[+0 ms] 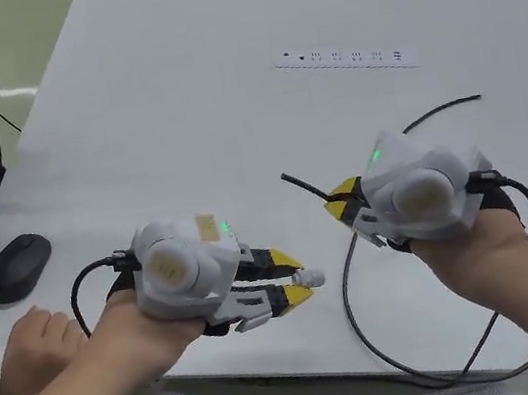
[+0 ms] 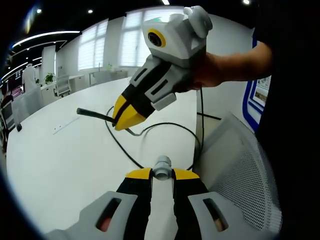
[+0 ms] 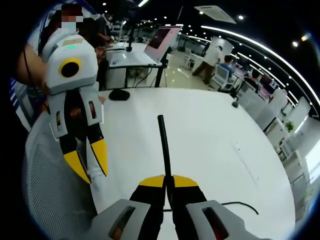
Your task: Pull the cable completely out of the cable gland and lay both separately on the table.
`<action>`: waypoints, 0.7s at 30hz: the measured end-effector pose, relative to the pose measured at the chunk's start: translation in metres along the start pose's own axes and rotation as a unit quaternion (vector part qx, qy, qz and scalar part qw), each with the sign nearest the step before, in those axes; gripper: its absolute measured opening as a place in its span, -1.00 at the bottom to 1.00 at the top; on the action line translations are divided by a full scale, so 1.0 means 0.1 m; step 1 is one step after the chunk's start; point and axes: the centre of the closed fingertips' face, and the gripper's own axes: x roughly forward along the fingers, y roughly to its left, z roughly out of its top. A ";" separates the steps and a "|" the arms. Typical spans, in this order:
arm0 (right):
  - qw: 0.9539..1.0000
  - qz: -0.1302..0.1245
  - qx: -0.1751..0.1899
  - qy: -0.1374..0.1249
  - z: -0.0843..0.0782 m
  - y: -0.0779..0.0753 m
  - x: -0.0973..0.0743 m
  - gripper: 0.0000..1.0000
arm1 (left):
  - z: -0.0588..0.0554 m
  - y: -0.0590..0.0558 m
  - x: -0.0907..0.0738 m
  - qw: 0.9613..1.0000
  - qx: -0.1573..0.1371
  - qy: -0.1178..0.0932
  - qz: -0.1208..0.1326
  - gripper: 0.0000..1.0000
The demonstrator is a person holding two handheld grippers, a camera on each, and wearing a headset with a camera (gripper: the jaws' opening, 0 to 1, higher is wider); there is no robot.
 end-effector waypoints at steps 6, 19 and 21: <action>0.999 0.011 -0.029 -0.005 0.27 -0.01 0.16 -1.00 | -0.12 0.05 -0.05 1.000 -0.009 -0.003 0.004 -0.69; 0.993 0.060 -0.097 0.001 0.58 0.27 0.65 -1.00 | -0.44 0.18 -0.14 0.999 -0.038 -0.004 0.021 -0.69; 0.992 0.067 -0.103 0.005 0.60 0.33 0.74 -1.00 | -0.49 0.20 -0.15 0.999 -0.045 -0.005 0.023 -0.69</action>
